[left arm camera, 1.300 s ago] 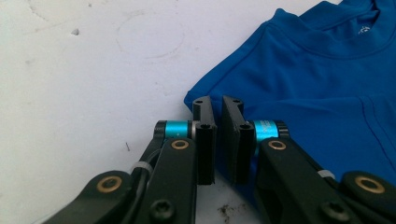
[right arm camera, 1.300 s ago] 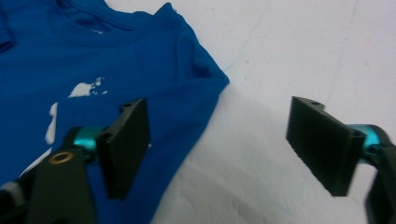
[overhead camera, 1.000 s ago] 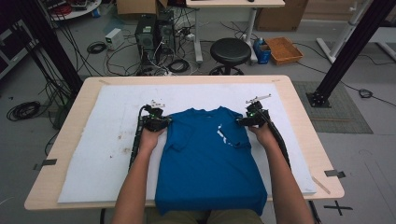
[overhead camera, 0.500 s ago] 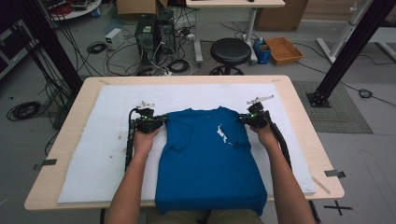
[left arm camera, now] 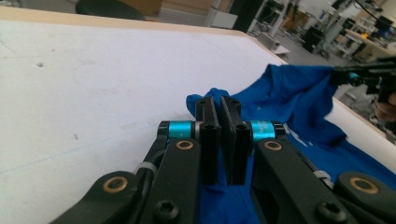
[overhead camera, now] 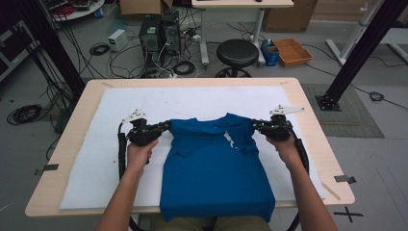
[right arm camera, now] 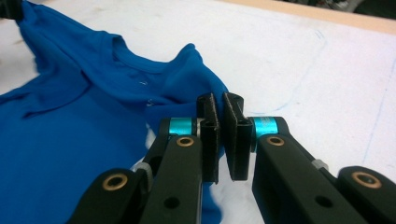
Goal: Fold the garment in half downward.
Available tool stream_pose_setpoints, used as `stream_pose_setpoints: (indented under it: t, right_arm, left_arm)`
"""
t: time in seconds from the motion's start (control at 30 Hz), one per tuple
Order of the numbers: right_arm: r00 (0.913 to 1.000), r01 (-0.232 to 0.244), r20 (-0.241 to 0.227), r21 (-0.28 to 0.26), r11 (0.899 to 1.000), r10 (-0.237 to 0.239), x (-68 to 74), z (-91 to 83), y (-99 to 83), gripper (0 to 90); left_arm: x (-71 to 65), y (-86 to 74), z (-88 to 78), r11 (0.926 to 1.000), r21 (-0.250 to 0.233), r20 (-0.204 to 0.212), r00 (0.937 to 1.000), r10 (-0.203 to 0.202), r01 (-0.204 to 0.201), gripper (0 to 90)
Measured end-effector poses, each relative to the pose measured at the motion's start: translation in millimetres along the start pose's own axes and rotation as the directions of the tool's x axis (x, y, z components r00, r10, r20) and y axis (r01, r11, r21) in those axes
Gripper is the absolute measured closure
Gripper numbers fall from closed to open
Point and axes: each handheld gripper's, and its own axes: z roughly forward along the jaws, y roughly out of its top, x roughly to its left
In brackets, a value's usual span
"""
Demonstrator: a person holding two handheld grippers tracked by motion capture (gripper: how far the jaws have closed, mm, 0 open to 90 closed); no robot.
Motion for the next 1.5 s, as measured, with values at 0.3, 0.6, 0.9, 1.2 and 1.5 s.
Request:
stream_pose_setpoints:
  t: [0.3,0.6,0.9,1.2,1.5]
  right_arm:
    - [0.994,0.079,-0.076,0.008,0.997,-0.078,23.5,-30.2,-19.6,85.7]
    - [0.9799,0.144,-0.151,0.088,0.986,-0.13,35.1,-59.2,-64.2,86.7]
    - [0.966,0.187,-0.209,0.157,0.97,-0.152,44.7,-73.5,-91.0,86.6]
    - [0.9993,0.036,0.008,-0.005,0.999,-0.036,33.5,-60.2,-60.6,41.7]
    - [0.9995,0.008,0.029,0.224,0.974,-0.015,26.0,-9.5,-63.2,56.4]
  left_arm:
    - [-21.5,-21.7,-23.7,0.9922,0.091,0.075,0.9941,0.079,-0.086,86.0]
    - [-38.5,-48.3,-48.8,0.9676,0.182,0.156,0.9766,0.147,-0.175,86.0]
    - [-46.6,-74.6,-67.8,0.9327,0.278,0.231,0.9585,0.167,-0.23,84.5]
    - [-38.3,-34.7,-47.5,0.9794,0.162,-0.049,0.9902,0.13,-0.121,37.6]
    - [-26.3,-48.6,-7.2,0.9332,0.349,-0.075,0.9899,0.121,-0.088,65.8]
